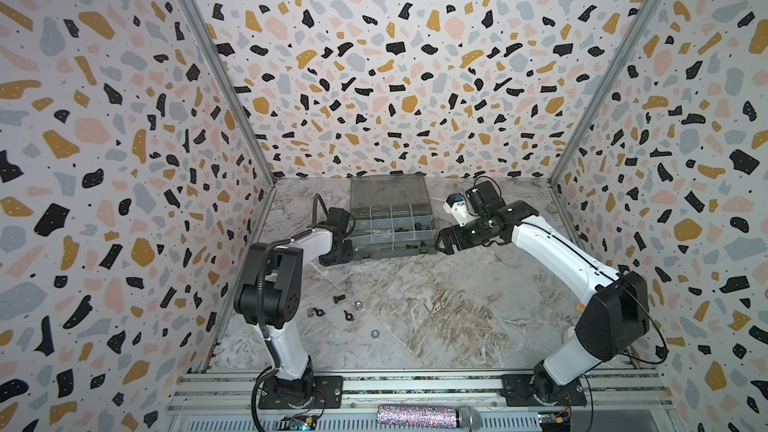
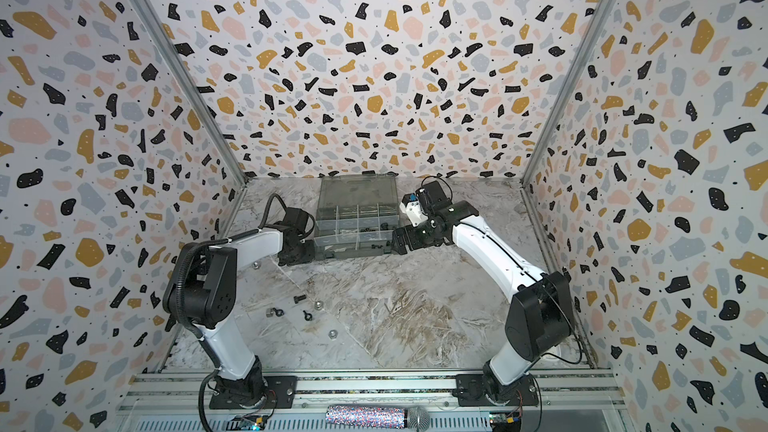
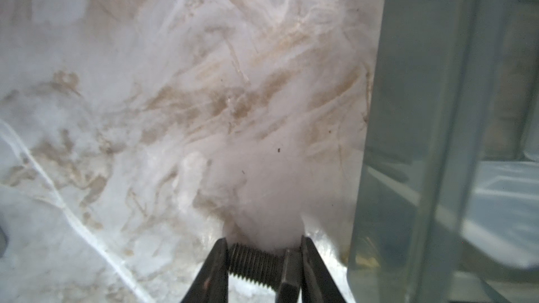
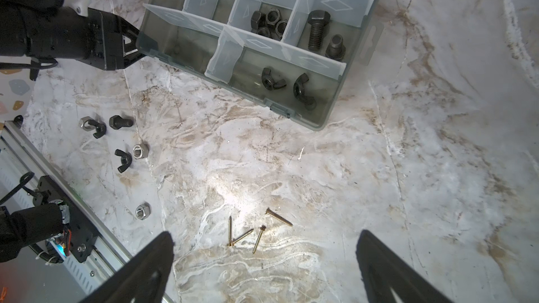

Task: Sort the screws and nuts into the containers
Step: 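Lift the bolt and carry it over the box compartment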

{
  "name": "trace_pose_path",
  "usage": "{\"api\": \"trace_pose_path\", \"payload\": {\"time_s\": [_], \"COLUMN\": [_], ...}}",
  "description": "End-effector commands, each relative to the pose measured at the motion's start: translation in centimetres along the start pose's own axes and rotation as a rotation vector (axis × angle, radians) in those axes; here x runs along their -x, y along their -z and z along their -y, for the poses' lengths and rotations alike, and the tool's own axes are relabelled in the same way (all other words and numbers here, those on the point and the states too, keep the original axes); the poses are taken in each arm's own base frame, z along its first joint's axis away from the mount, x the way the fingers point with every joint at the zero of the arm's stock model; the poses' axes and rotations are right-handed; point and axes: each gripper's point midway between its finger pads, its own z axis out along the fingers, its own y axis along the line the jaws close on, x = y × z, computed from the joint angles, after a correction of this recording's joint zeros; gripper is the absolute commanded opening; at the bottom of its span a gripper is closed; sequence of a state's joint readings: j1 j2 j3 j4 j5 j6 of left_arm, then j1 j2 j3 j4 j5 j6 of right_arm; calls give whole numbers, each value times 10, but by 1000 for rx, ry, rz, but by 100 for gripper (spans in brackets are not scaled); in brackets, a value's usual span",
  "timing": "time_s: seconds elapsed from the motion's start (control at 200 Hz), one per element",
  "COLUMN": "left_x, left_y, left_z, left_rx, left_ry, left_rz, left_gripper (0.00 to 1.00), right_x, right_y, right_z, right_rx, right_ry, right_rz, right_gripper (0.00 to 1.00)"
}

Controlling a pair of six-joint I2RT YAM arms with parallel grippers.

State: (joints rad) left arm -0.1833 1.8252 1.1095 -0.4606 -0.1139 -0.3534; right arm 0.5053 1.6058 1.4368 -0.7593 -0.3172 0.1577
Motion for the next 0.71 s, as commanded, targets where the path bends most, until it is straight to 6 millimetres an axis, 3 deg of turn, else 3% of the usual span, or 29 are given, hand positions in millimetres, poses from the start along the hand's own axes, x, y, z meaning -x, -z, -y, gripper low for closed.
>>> {"api": "trace_pose_path", "payload": {"time_s": [0.0,0.185,0.405,0.581,0.701], "left_x": [12,36,61,76,89], "left_y": [21,48,69,78,86], "left_z": [-4,0,21,55,95], "left_rx": [12,-4,-76,-111,-161], "left_ry": [-14,-13,2,-44,-93], "left_rz": [19,73,134,166,194], "left_gripper": [25,25,25,25,25], "right_x": [9,7,-4,-19,-32], "right_y": [12,17,23,27,28], "right_z": [-3,0,6,7,9], "right_rx": [-6,-31,-62,-56,-59], "right_ry": [-6,-3,-10,-43,-65], "right_rz": [24,26,19,14,13], "right_gripper": [99,99,99,99,99]}}
